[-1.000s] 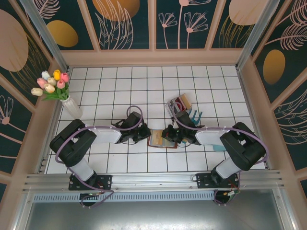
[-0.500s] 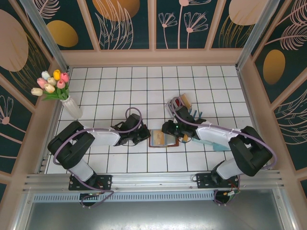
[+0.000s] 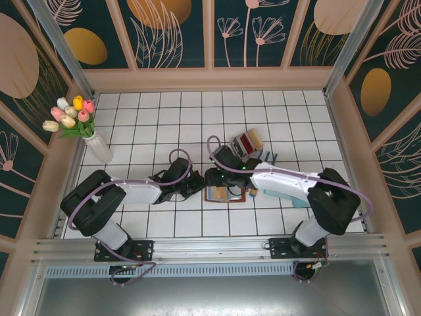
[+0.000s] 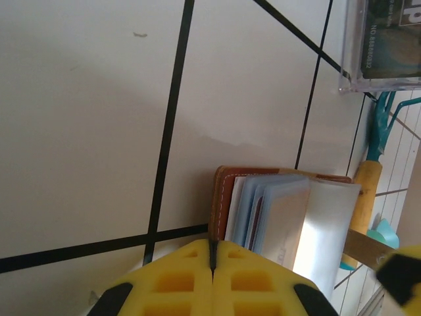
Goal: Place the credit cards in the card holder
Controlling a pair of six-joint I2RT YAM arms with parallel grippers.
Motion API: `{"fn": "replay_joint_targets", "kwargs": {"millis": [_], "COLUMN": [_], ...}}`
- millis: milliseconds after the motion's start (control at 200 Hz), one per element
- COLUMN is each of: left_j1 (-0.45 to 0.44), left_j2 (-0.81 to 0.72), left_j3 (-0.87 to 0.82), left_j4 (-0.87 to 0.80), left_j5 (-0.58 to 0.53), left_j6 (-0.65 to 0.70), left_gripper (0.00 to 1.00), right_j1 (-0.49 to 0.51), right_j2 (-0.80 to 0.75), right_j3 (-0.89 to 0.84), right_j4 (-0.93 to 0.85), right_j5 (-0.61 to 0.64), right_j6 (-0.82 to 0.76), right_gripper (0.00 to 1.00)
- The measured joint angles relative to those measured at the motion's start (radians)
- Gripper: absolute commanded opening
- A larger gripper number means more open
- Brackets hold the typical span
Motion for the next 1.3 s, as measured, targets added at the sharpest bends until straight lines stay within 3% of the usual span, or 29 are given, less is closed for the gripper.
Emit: {"fn": "replay_joint_targets", "kwargs": {"millis": [716,1191,1301], "left_j1": [0.000,0.000,0.000], "left_j2": [-0.010,-0.060,-0.065], "left_j3": [-0.016,-0.018,-0.018], "left_j4": [-0.012,-0.019,-0.018], "left_j5": [-0.013,-0.020,-0.020], "left_j6": [-0.008,-0.008,-0.008], "left_gripper": [0.00,0.00,0.00], "right_j1": [0.031,0.036,0.014], "right_j2": [0.131,0.129,0.105], "right_j3": [0.039,0.053,0.028], "right_j4": [-0.093,-0.117,-0.082], "right_j5": [0.063,0.126,0.079], "right_j6": [0.001,0.001,0.004], "right_gripper": [0.64,0.55,0.60]}}
